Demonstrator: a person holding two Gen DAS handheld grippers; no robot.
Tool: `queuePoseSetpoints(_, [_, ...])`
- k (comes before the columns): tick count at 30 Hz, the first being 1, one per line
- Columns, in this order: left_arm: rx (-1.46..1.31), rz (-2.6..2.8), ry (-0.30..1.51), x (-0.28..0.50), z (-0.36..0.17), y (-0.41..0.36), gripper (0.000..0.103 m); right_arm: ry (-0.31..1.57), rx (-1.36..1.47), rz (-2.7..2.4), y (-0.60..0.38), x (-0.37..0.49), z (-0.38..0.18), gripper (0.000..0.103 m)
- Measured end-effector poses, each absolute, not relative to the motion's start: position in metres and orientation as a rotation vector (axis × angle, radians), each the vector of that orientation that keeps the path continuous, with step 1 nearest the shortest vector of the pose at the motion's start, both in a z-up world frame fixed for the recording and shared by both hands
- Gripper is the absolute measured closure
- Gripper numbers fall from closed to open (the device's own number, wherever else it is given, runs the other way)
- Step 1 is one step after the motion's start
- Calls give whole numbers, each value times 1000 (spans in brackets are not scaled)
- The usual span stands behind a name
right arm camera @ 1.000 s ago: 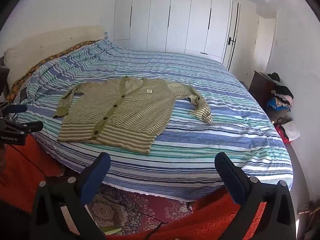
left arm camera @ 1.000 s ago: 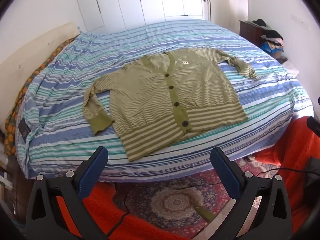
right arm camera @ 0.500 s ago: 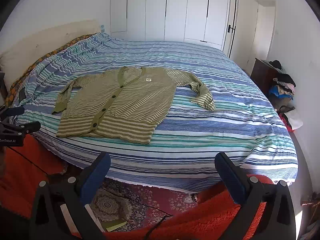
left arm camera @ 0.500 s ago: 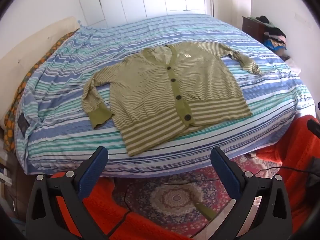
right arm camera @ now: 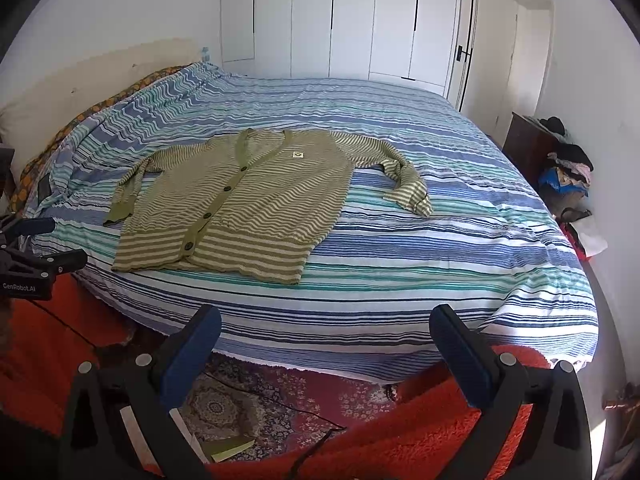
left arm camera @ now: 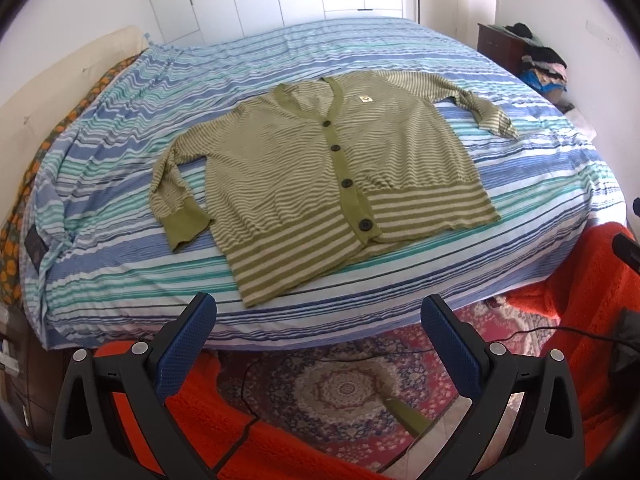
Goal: Fold small clothes
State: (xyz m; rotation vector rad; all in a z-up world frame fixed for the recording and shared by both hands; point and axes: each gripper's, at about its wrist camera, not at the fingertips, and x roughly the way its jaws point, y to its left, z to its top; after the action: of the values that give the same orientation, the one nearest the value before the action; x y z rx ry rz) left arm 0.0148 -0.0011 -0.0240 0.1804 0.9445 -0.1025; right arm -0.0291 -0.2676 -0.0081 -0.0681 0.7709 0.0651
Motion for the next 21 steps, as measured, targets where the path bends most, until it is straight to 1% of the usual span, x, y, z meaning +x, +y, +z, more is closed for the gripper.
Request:
queuePoseSetpoints(3, [108,-62,956,32,-29,26,1,777,-64,64,-268,-27,-9,0])
queuePoseSetpoints(7, [-28,60,933,68,-42,96,1,776,-69,69,-267,-26,-8,0])
queuePoseSetpoints(11, [-181,115,969,113,-74,158,1,785,-66,76,-266,-24,-10,0])
queuePoseSetpoints(14, [-295,169,1008,141,-97,190,2,794,-68,80,-265,-22,-12,0])
queuePoseSetpoints(17, [-299,220,1037,152,-103,192,3,790,-78,80,-263,-22,-12,0])
queuePoseSetpoints(21, [-141,286,1020,148,-99,173,2,784,-87,65,-263,-22,-10,0])
